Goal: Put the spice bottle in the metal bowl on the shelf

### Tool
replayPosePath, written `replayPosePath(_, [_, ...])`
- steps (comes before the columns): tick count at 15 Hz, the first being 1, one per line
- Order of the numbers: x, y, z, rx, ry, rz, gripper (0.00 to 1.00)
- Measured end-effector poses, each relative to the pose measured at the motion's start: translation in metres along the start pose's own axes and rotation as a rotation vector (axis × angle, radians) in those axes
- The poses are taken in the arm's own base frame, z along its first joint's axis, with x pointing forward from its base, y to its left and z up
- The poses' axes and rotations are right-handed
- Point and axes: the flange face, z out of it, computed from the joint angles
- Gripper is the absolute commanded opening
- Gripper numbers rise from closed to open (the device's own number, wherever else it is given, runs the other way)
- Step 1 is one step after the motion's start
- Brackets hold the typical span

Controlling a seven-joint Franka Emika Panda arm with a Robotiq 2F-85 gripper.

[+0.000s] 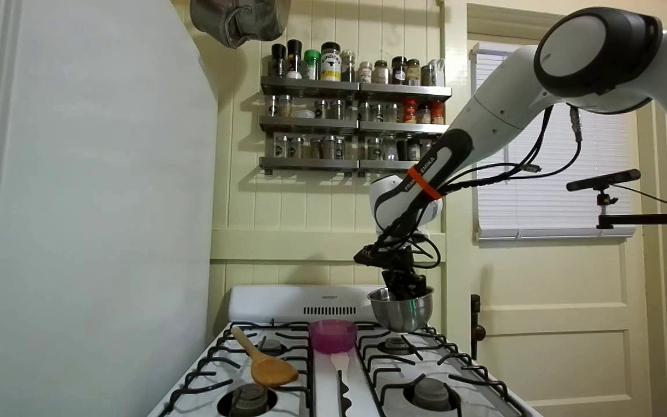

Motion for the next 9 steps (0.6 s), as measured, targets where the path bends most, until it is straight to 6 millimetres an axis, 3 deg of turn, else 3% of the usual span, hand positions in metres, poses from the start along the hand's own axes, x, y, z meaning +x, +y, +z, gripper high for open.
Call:
replayPosePath(1, [-0.0013, 0.0001, 0.0014, -0.002, 0.0, -0.003, 0.53])
replayPosePath(3, [-0.0041, 0.0002, 0.0028, -0.005, 0.0, -0.008, 0.64])
replayPosePath(5, [-0.0066, 0.0001, 0.0033, -0.004, 0.0, -0.017, 0.63])
replayPosePath(6, [-0.0075, -0.0001, 0.0035, -0.002, -0.001, -0.024, 0.68])
replayPosePath(9, [-0.009, -0.0008, 0.0072, 0.001, -0.002, -0.036, 0.66])
